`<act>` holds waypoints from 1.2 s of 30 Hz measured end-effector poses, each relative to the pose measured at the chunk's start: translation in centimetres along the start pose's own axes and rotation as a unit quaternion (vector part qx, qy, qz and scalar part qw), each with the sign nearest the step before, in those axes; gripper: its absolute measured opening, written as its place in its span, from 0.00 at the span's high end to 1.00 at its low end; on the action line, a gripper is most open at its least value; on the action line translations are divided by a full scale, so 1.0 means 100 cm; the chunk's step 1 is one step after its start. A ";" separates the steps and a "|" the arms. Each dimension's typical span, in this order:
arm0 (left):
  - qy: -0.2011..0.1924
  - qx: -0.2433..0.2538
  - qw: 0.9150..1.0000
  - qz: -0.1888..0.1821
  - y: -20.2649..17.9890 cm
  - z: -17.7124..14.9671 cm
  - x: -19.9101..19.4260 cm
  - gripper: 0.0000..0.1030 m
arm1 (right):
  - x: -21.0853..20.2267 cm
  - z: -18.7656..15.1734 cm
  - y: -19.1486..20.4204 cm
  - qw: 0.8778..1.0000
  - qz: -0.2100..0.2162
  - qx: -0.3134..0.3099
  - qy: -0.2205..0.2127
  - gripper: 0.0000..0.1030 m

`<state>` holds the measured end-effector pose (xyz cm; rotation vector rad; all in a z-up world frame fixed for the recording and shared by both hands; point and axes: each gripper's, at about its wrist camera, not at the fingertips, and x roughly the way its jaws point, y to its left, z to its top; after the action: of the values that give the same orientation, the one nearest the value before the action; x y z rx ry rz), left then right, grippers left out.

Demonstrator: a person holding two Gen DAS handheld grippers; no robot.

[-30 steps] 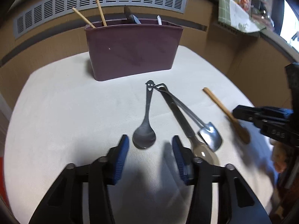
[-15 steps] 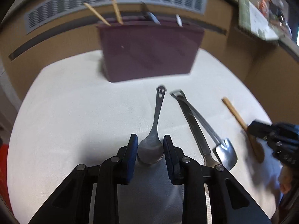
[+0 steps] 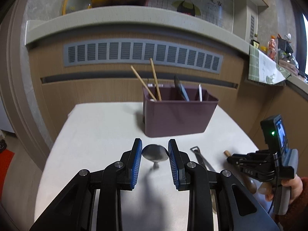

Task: Organize utensils
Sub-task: 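Lift the wooden spoon with the right tool while the left tool grasps a metal spoon, then carry both spoons over the caddy and open both tools to drop them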

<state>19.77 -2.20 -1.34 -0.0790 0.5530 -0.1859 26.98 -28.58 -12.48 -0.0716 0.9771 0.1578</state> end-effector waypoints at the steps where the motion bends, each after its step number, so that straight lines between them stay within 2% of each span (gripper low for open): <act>1: -0.003 0.001 1.000 0.000 0.001 0.002 -0.003 0.72 | -0.005 -0.001 0.001 1.000 0.005 0.002 -0.008 0.90; 7: -0.013 -0.002 1.000 -0.007 0.001 0.008 -0.018 0.72 | -0.057 -0.005 0.000 0.996 0.021 0.014 -0.085 0.90; 13: -0.022 -0.003 1.000 -0.013 -0.002 0.014 -0.032 0.72 | -0.093 0.000 0.008 0.991 0.025 0.008 -0.134 0.90; 25: -0.030 -0.001 0.999 -0.016 0.000 0.030 -0.039 0.72 | -0.110 0.010 0.019 0.986 0.025 -0.002 -0.167 0.90; 28: -0.053 0.002 0.998 -0.032 -0.001 0.055 -0.046 0.72 | -0.128 0.026 0.017 0.980 0.022 -0.002 -0.198 0.90; 30: -0.081 0.002 0.995 -0.051 0.000 0.087 -0.055 0.72 | -0.149 0.043 0.016 0.973 0.015 -0.005 -0.231 0.90; 33: -0.125 0.001 0.988 -0.088 0.000 0.140 -0.068 0.72 | -0.200 0.087 0.014 0.951 -0.001 -0.008 -0.308 0.90; 36: -0.154 0.001 0.981 -0.117 -0.001 0.186 -0.068 0.72 | -0.231 0.126 0.013 0.936 0.002 -0.012 -0.351 0.90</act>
<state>23.93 -0.50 17.90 -0.1679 0.2335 -0.3970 24.37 -27.96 13.70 -0.0309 0.2600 0.1825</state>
